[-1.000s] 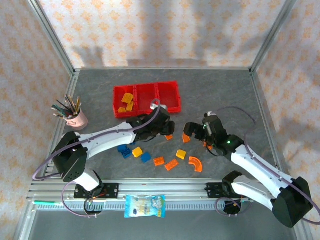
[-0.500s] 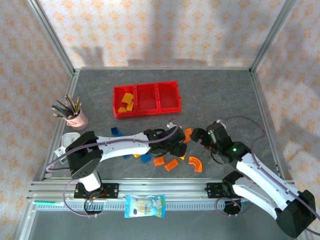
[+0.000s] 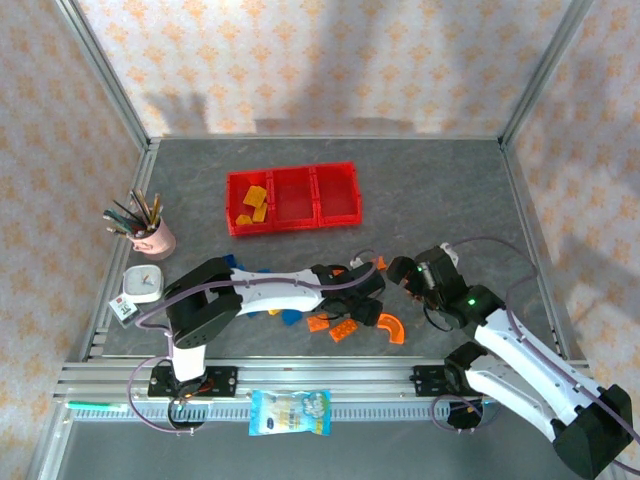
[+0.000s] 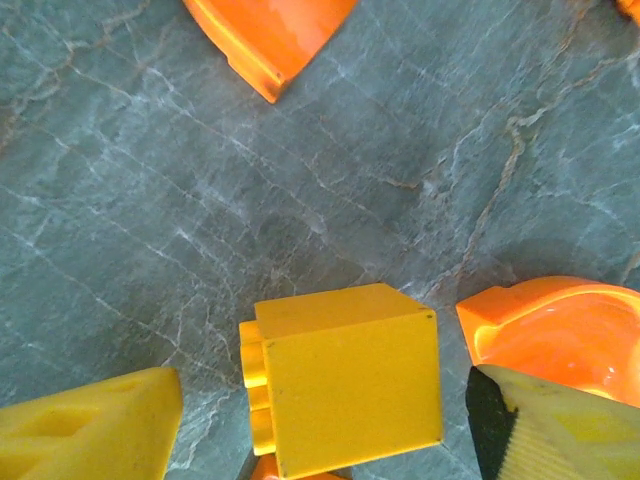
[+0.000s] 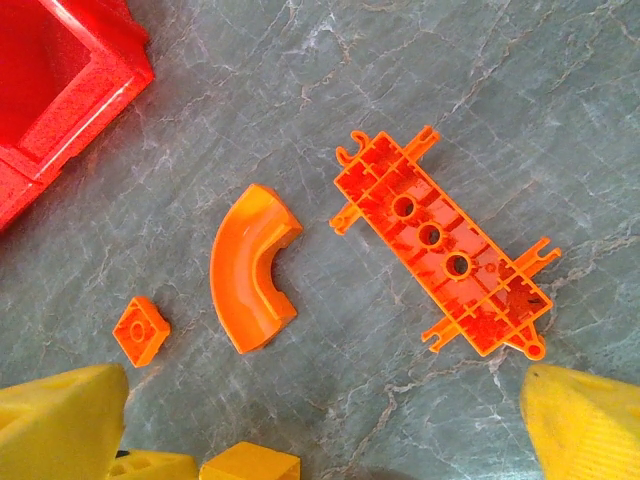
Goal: Sort the legos into containers by color
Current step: Pick up the lego from the middle-left of the table, then place the lego in the container.
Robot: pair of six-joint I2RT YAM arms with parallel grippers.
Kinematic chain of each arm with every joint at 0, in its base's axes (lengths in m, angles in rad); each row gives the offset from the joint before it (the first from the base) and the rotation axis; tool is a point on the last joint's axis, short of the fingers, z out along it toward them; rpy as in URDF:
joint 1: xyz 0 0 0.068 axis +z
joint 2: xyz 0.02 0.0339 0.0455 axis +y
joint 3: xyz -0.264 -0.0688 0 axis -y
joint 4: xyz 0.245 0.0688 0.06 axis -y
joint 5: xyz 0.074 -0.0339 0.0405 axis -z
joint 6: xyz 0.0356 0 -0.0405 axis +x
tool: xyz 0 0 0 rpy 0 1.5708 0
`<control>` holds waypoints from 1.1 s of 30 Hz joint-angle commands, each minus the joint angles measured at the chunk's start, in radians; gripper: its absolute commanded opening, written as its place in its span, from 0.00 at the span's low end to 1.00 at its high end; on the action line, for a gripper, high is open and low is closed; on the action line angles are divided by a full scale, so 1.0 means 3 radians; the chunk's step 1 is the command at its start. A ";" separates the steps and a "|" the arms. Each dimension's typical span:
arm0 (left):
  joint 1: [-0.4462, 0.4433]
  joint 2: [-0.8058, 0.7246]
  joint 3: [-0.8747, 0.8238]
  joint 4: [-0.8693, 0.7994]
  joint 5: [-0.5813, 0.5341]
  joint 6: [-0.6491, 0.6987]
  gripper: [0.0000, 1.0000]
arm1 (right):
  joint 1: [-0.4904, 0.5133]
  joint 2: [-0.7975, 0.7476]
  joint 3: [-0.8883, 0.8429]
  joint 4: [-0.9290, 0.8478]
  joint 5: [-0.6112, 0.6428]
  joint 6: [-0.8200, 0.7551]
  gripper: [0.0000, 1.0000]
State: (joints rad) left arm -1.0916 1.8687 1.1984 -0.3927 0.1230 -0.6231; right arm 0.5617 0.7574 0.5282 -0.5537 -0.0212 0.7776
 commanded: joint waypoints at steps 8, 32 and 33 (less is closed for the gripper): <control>-0.0012 0.0195 0.0129 0.0071 -0.0087 0.0067 0.59 | -0.0016 -0.0078 -0.0021 -0.0041 0.0119 0.0002 1.00; 0.0821 -0.1162 -0.0497 -0.0055 -0.0555 -0.0027 0.39 | -0.0015 0.0150 0.0260 0.1010 -0.1064 -0.1227 1.00; 0.0920 -0.1225 -0.0478 -0.0083 -0.0607 0.0003 0.39 | -0.0016 0.0215 0.0271 0.1106 -0.1159 -0.1294 1.00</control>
State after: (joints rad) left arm -0.8761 1.5524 1.0618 -0.3813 0.0368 -0.6266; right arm 0.5617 0.7921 0.5766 -0.3412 -0.2626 0.4896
